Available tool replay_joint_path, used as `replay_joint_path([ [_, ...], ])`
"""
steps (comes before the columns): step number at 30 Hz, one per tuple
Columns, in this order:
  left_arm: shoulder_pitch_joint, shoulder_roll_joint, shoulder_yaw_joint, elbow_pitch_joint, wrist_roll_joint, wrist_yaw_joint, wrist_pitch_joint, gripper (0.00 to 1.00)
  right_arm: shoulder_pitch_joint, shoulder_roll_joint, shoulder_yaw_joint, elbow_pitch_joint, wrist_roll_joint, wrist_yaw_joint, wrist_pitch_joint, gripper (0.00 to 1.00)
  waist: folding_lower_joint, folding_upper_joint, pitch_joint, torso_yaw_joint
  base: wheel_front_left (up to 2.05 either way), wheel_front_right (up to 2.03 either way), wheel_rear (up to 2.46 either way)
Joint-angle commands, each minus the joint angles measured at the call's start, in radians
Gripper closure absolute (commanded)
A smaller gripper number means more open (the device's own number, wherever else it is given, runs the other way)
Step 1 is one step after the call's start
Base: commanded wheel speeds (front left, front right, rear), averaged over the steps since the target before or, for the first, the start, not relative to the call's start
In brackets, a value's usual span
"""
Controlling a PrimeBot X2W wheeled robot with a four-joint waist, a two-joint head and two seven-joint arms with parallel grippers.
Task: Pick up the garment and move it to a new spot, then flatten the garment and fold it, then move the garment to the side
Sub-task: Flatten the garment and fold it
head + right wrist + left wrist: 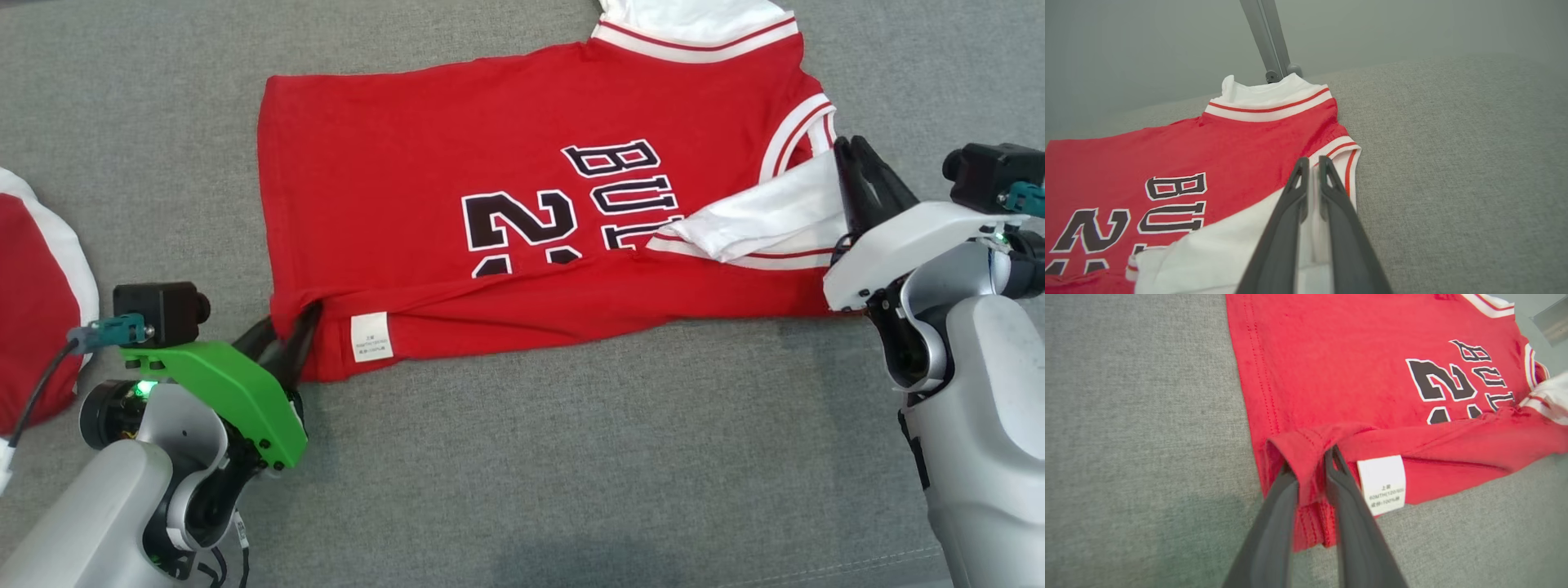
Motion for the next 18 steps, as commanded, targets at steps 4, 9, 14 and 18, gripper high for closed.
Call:
replay_joint_path([
  [4, 0.035, 0.035, 0.035, -0.01, 0.014, -0.002, -0.06, 0.0, -0.008, 0.001, 0.002, -0.012, -0.026, 0.0, -0.046, 0.0, 0.0, 0.0, 0.007, 0.002, 0.0, 0.0, 0.0],
  [9, 0.154, 0.092, 0.083, -0.096, -0.015, 0.019, -0.112, 0.0, 0.128, -0.038, -0.003, -0.151, -0.03, 0.0, 0.034, 0.0, 0.0, 0.0, -0.011, -0.001, 0.0, 0.0, 0.0],
  [14, 0.236, 0.13, 0.09, -0.158, -0.04, 0.035, -0.101, 0.0, 0.272, -0.067, -0.04, -0.318, -0.051, 0.0, 0.224, 0.0, 0.0, 0.0, 0.009, -0.016, 0.0, 0.0, 0.0],
  [18, 0.218, 0.116, 0.088, -0.174, -0.051, 0.028, -0.091, 0.0, 0.318, -0.05, -0.091, -0.386, -0.082, 0.0, 0.321, 0.0, 0.0, 0.0, 0.043, -0.019, 0.0, 0.0, 0.0],
])
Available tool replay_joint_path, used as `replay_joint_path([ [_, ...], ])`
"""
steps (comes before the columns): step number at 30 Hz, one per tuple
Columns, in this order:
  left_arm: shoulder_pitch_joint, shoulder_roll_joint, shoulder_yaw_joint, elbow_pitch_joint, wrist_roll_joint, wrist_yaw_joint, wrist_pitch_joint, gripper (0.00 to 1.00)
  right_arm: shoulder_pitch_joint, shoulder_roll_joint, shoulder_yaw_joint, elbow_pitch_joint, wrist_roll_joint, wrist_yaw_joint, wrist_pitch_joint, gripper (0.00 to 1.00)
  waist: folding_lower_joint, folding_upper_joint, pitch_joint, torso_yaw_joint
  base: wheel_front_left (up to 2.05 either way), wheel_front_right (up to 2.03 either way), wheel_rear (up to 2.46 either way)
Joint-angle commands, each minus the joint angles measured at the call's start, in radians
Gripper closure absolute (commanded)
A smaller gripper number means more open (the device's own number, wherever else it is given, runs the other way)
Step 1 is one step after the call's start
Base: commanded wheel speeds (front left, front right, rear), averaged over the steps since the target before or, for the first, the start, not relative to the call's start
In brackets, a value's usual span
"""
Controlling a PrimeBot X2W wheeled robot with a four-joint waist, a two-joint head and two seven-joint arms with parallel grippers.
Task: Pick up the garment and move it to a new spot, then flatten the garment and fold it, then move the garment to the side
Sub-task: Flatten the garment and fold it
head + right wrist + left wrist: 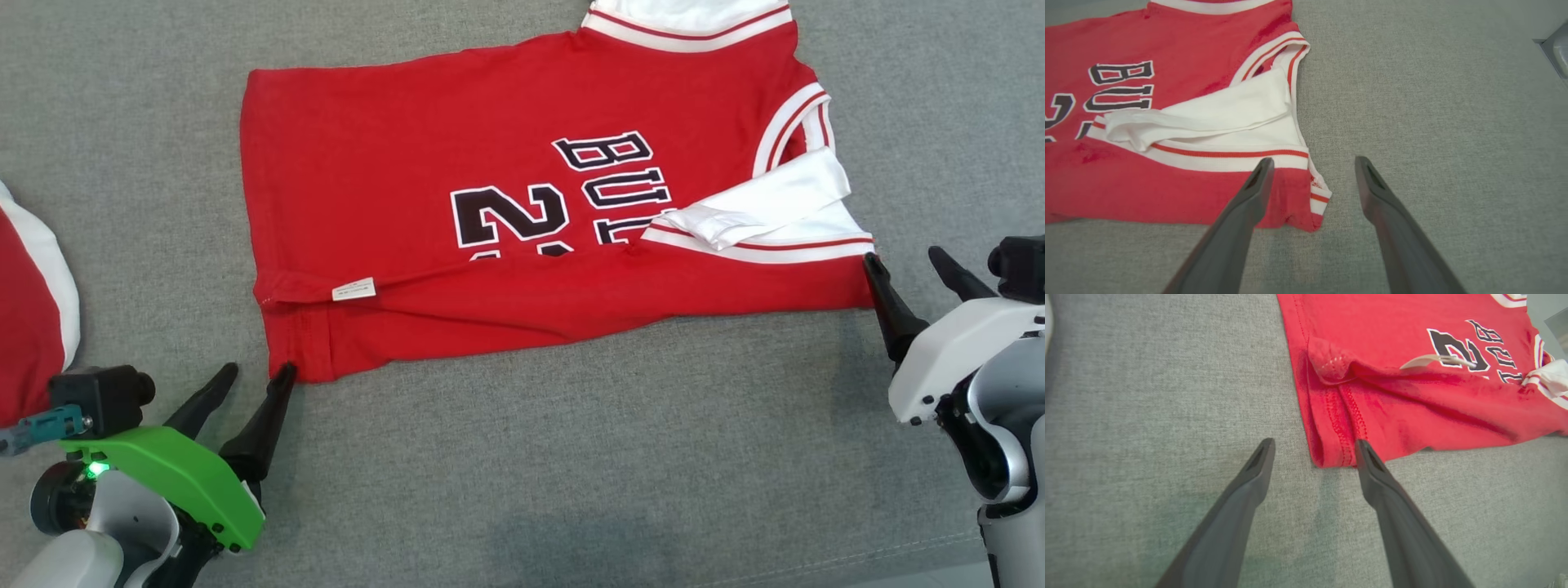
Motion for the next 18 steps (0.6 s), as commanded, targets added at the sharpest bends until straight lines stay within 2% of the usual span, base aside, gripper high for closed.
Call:
replay_joint_path([
  [1, -0.023, -0.001, 0.003, -0.002, 0.001, -0.003, 0.003, 0.0, 0.009, 0.016, -0.001, -0.012, -0.006, 0.0, 0.023, 0.0, 0.0, 0.0, 0.029, -0.005, 0.0, 0.0, 0.0],
  [9, -0.049, -0.003, -0.02, 0.019, -0.006, -0.029, 0.037, 0.0, -0.018, 0.06, 0.002, 0.009, 0.011, 0.0, 0.141, 0.0, 0.0, 0.0, 0.093, -0.001, 0.0, 0.0, 0.0],
  [13, -0.045, -0.008, -0.053, 0.042, -0.004, -0.052, 0.061, 0.0, -0.018, 0.066, 0.048, 0.046, 0.051, 0.002, 0.195, 0.0, 0.0, 0.0, 0.095, 0.004, 0.0, 0.0, 0.0],
  [14, -0.042, -0.014, -0.062, 0.044, -0.012, -0.062, 0.069, 0.56, -0.022, 0.07, 0.053, 0.047, 0.07, 0.004, 0.193, 0.34, 0.0, 0.0, 0.092, 0.004, 0.0, 0.0, 0.0],
  [15, -0.041, -0.02, -0.065, 0.04, -0.018, -0.071, 0.069, 1.0, -0.024, 0.07, 0.055, 0.048, 0.084, 0.004, 0.191, 1.0, 0.0, 0.0, 0.086, 0.005, 0.0, 0.0, 0.0],
  [18, -0.03, -0.012, -0.065, 0.033, -0.03, -0.085, 0.072, 1.0, -0.011, 0.038, 0.052, 0.042, 0.129, 0.001, 0.194, 1.0, 0.0, 0.0, 0.06, 0.007, 0.0, 0.0, 0.0],
])
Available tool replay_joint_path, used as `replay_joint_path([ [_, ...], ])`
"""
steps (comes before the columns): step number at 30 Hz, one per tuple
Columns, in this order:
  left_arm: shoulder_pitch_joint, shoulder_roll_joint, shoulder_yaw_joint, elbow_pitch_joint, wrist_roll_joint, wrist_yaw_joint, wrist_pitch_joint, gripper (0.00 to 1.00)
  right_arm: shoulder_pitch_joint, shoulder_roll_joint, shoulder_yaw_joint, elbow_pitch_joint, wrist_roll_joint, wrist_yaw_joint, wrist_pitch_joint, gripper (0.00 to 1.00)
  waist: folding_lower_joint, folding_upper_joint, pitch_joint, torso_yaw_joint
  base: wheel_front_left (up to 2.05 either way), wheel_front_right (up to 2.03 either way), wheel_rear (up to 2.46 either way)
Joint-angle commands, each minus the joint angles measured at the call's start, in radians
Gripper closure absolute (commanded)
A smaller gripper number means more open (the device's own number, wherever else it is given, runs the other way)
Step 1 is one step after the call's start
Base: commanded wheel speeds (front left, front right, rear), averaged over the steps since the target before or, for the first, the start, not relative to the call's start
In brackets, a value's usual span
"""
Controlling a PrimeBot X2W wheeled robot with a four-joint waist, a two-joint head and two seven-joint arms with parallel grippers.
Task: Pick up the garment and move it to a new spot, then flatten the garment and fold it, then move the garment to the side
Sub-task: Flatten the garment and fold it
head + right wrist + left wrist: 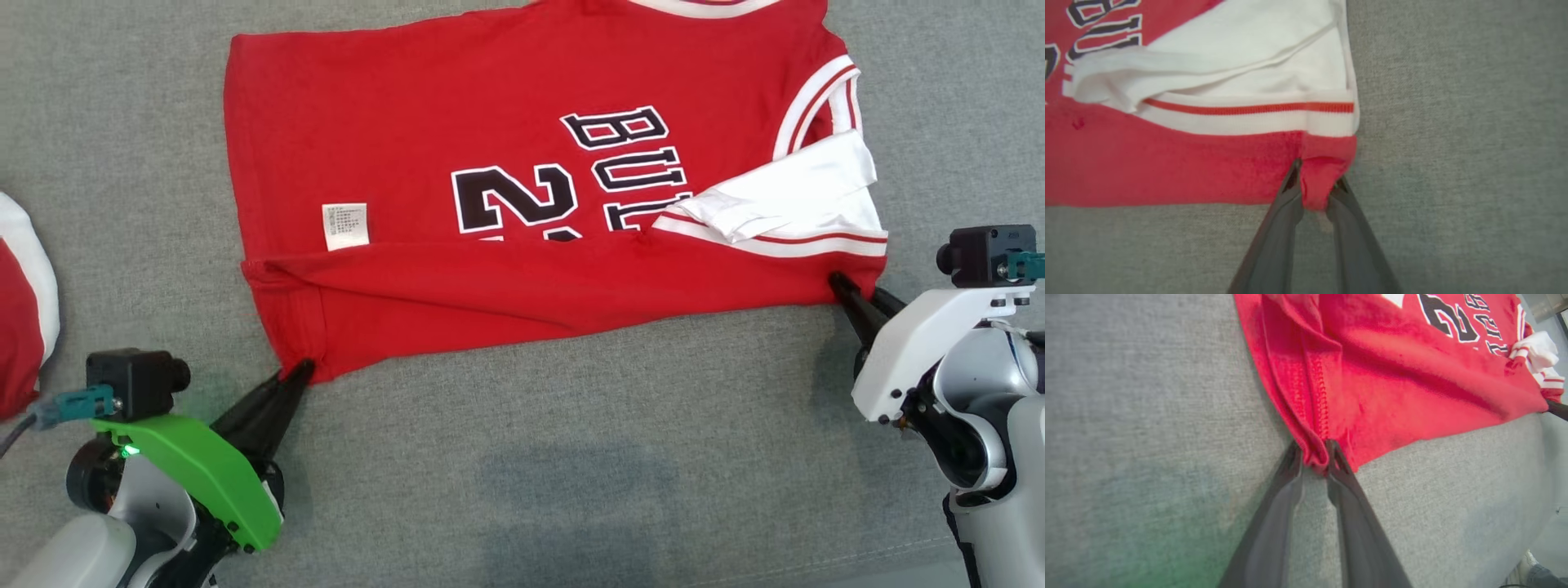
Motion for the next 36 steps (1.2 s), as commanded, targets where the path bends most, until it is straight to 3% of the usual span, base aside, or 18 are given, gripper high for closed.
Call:
replay_joint_path([
  [1, 0.03, 0.001, -0.01, 0.011, -0.012, -0.005, 0.012, 1.0, 0.023, -0.009, 0.009, 0.012, 0.032, 0.001, 0.016, 1.0, 0.0, 0.0, -0.03, 0.001, 0.0, 0.0, 0.0],
  [7, 0.083, 0.038, 0.032, -0.056, -0.078, -0.026, 0.007, 1.0, 0.074, -0.086, -0.063, -0.047, 0.154, 0.0, 0.091, 1.0, 0.0, 0.0, -0.117, -0.004, 0.0, 0.0, 0.0],
  [12, 0.187, 0.109, 0.057, -0.165, -0.126, -0.027, 0.018, 1.0, 0.164, -0.123, -0.158, -0.124, 0.218, 0.0, 0.185, 1.0, 0.0, 0.0, -0.157, -0.005, 0.0, 0.0, 0.0],
  [16, 0.305, 0.131, 0.051, -0.262, -0.173, -0.028, 0.004, 1.0, 0.247, -0.111, -0.191, -0.182, 0.245, 0.0, 0.245, 1.0, 0.0, 0.0, -0.148, -0.012, 0.0, 0.0, 0.0],
  [21, 0.388, 0.123, 0.019, -0.25, -0.14, -0.001, -0.028, 1.0, 0.314, -0.06, -0.18, -0.179, 0.219, 0.0, 0.209, 1.0, 0.0, 0.0, -0.111, -0.011, 0.0, 0.0, 0.0],
  [22, 0.387, 0.123, 0.018, -0.24, -0.124, 0.0, -0.036, 0.51, 0.318, -0.056, -0.177, -0.175, 0.206, 0.0, 0.196, 0.6, 0.0, 0.0, -0.104, -0.008, 0.0, 0.0, 0.0],
  [23, 0.386, 0.115, 0.014, -0.23, -0.122, 0.001, -0.042, 0.0, 0.323, -0.051, -0.173, -0.168, 0.192, 0.0, 0.187, 0.0, 0.0, 0.0, -0.099, -0.006, 0.0, 0.0, 0.0],
  [26, 0.366, 0.116, 0.038, -0.22, -0.104, 0.001, -0.072, 0.0, 0.312, -0.043, -0.196, -0.183, 0.155, 0.0, 0.145, 0.0, 0.0, 0.0, -0.09, 0.004, 0.0, 0.0, 0.0],
  [30, 0.355, 0.165, 0.094, -0.255, -0.078, 0.016, -0.107, 0.0, 0.258, -0.073, -0.22, -0.286, 0.132, 0.001, 0.134, 0.0, 0.0, 0.0, -0.088, 0.007, 0.0, 0.0, 0.0],
  [33, 0.307, 0.202, 0.163, -0.304, -0.073, 0.04, -0.121, 0.0, 0.155, -0.097, -0.228, -0.363, 0.114, 0.001, 0.146, 0.0, 0.0, 0.0, -0.072, 0.009, 0.0, 0.0, 0.0],
  [36, 0.193, 0.247, 0.203, -0.306, -0.035, 0.051, -0.083, 0.0, -0.015, -0.115, -0.2, -0.365, 0.084, 0.001, 0.183, 0.0, 0.0, 0.0, -0.034, 0.021, 0.0, 0.0, 0.0],
])
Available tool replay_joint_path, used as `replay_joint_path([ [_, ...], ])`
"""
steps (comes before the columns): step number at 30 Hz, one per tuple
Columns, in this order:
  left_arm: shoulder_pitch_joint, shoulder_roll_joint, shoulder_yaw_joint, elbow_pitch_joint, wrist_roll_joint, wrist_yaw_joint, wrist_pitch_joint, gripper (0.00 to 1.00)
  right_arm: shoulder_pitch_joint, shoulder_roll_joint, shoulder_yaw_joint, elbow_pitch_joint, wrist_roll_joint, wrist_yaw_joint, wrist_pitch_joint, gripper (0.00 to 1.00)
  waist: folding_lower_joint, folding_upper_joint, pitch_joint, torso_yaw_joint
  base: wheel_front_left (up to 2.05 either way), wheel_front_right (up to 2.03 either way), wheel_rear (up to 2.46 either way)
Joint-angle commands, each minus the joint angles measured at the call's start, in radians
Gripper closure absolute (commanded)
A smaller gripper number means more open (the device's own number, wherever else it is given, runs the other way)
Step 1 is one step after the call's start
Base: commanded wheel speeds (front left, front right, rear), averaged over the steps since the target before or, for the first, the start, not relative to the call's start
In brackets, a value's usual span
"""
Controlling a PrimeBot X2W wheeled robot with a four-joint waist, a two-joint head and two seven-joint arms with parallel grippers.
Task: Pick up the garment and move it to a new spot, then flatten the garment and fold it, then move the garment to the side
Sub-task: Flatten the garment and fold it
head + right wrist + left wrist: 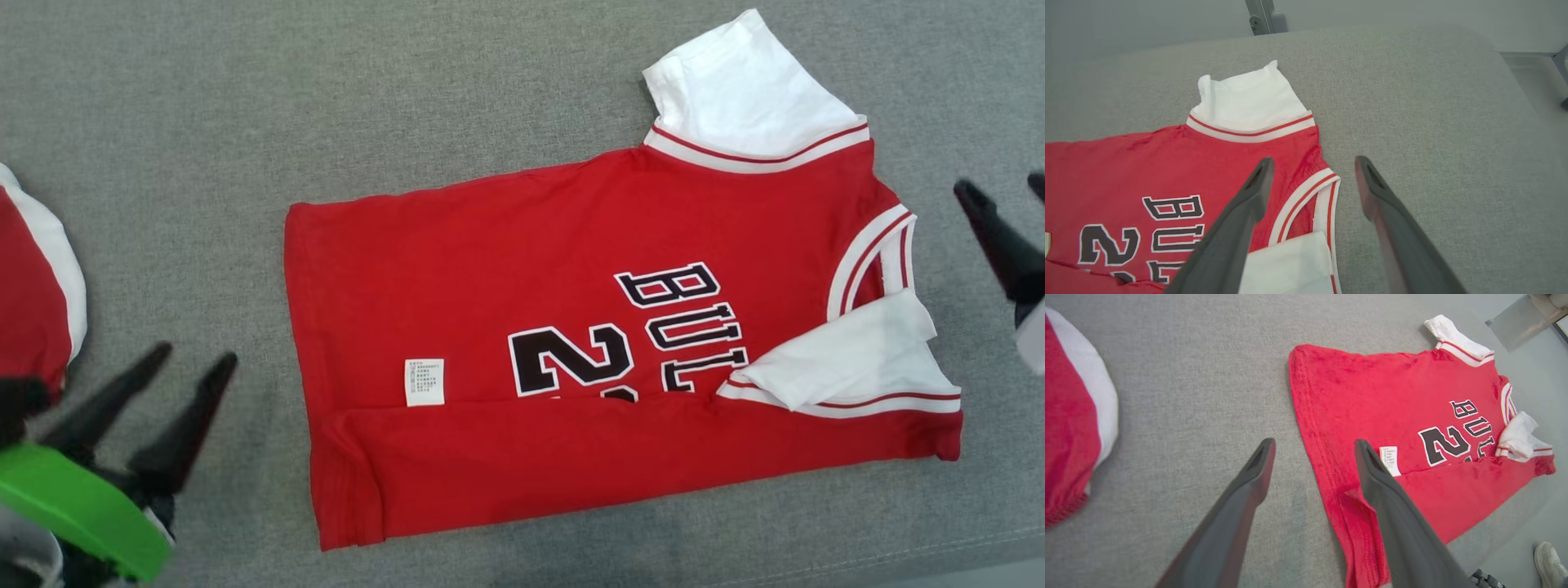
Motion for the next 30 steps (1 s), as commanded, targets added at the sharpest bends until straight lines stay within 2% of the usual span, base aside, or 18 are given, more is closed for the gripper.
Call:
replay_joint_path([
  [1, -0.084, 0.016, 0.013, 0.006, 0.025, 0.005, 0.021, 0.0, -0.095, 0.003, 0.001, 0.014, -0.018, 0.0, 0.012, 0.0, 0.0, 0.0, 0.048, 0.021, 0.0, 0.0, 0.0],
  [3, -0.199, -0.02, 0.007, 0.025, -0.001, -0.013, 0.061, 0.0, -0.216, 0.005, 0.01, 0.054, -0.058, 0.0, 0.031, 0.0, 0.0, 0.0, 0.087, 0.043, 0.0, 0.0, 0.0],
  [5, -0.329, -0.038, -0.015, 0.076, 0.022, -0.02, 0.112, 0.0, -0.336, 0.017, 0.022, 0.118, -0.099, 0.0, 0.052, 0.0, 0.0, 0.0, 0.129, 0.067, 0.0, 0.0, 0.0],
  [7, -0.449, -0.094, -0.063, 0.14, 0.028, -0.039, 0.162, 0.0, -0.446, 0.033, 0.032, 0.196, -0.146, 0.0, 0.054, 0.0, 0.0, 0.0, 0.166, 0.091, 0.0, 0.0, 0.0],
  [12, -0.648, -0.209, -0.19, 0.325, 0.059, -0.112, 0.265, 0.0, -0.578, 0.069, 0.048, 0.4, -0.258, 0.0, 0.01, 0.0, 0.0, 0.0, 0.2, 0.148, 0.0, 0.0, 0.0],
  [17, -0.731, -0.294, -0.254, 0.44, 0.071, -0.169, 0.291, 0.0, -0.604, 0.083, 0.054, 0.539, -0.314, 0.0, -0.025, 0.0, 0.0, 0.0, 0.211, 0.181, 0.0, 0.0, 0.0],
  [20, -0.747, -0.321, -0.272, 0.474, 0.055, -0.199, 0.296, 0.0, -0.602, 0.086, 0.064, 0.598, -0.325, 0.0, -0.052, 0.0, 0.0, 0.0, 0.213, 0.187, 0.0, 0.0, 0.0],
  [30, -0.761, -0.352, -0.319, 0.509, 0.046, -0.24, 0.302, 0.0, -0.611, 0.103, 0.116, 0.684, -0.275, 0.0, -0.098, 0.0, 0.0, 0.0, 0.207, 0.146, 0.0, 0.0, 0.0],
])
